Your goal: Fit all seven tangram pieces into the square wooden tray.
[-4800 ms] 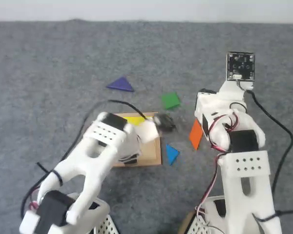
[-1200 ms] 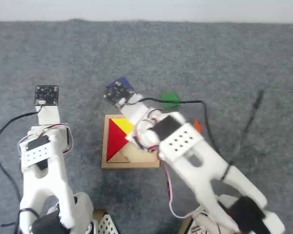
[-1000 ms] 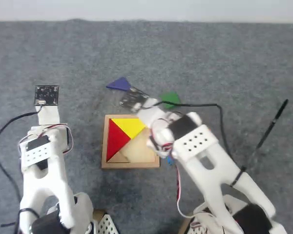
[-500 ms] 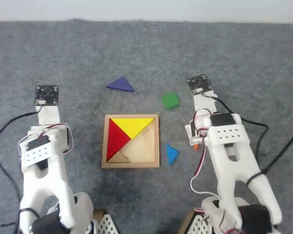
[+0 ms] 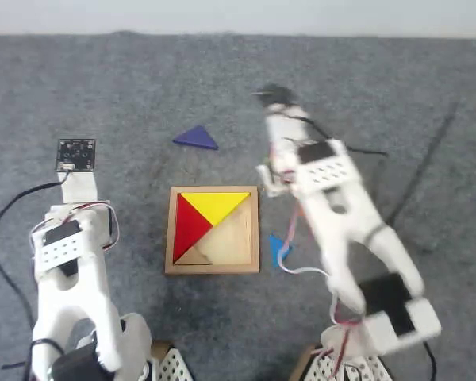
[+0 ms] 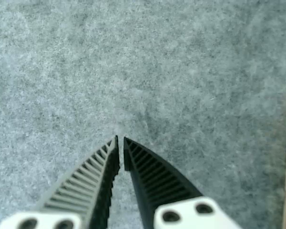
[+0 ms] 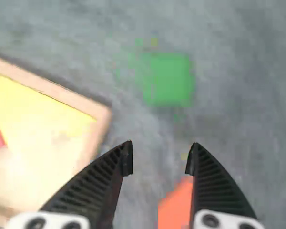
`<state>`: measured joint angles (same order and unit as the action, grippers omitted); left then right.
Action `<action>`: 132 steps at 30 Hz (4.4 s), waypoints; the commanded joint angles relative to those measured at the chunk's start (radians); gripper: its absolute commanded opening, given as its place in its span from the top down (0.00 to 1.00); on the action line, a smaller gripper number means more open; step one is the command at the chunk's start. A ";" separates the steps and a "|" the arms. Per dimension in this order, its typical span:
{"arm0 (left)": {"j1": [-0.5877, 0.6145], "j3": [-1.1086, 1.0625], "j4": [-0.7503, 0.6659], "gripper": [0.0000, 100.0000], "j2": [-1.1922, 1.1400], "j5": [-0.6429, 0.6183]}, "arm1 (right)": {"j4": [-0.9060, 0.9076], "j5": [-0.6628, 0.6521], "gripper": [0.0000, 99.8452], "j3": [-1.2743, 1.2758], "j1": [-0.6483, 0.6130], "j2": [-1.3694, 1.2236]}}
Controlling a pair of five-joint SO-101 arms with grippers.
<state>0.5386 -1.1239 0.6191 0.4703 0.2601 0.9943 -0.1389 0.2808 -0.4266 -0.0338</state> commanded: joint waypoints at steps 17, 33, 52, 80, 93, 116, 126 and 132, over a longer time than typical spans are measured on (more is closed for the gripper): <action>-0.002 0.005 -0.023 0.98 -0.003 -0.009 | -0.019 -0.012 0.98 -1.645 -0.182 -1.156; -0.003 0.005 -0.023 0.98 -0.003 -0.011 | -0.137 0.152 0.99 -1.564 -0.197 -1.248; -0.002 0.004 -0.020 0.98 -0.003 -0.011 | 0.579 -0.206 0.99 -1.884 -0.189 -1.135; 0.000 0.004 -0.018 0.98 -0.002 -0.011 | 0.791 -0.747 0.74 -1.620 -0.252 -1.107; -0.002 0.004 -0.018 0.98 -0.002 -0.011 | 0.647 -0.690 0.78 -1.622 -0.160 -1.148; 0.000 0.004 -0.018 0.98 -0.002 -0.011 | 0.803 -0.720 0.93 -1.613 -0.259 -1.116; 0.002 0.004 -0.018 0.98 0.000 -0.011 | 0.697 -0.723 0.97 -1.622 -0.367 -1.122; 0.002 0.004 -0.018 0.98 0.000 -0.011 | 0.791 -0.726 0.81 -1.680 -0.361 -1.095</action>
<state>0.5386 -1.1239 0.6191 0.4703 0.2601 1.7369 -0.8738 -1.3349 -0.7641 -1.2106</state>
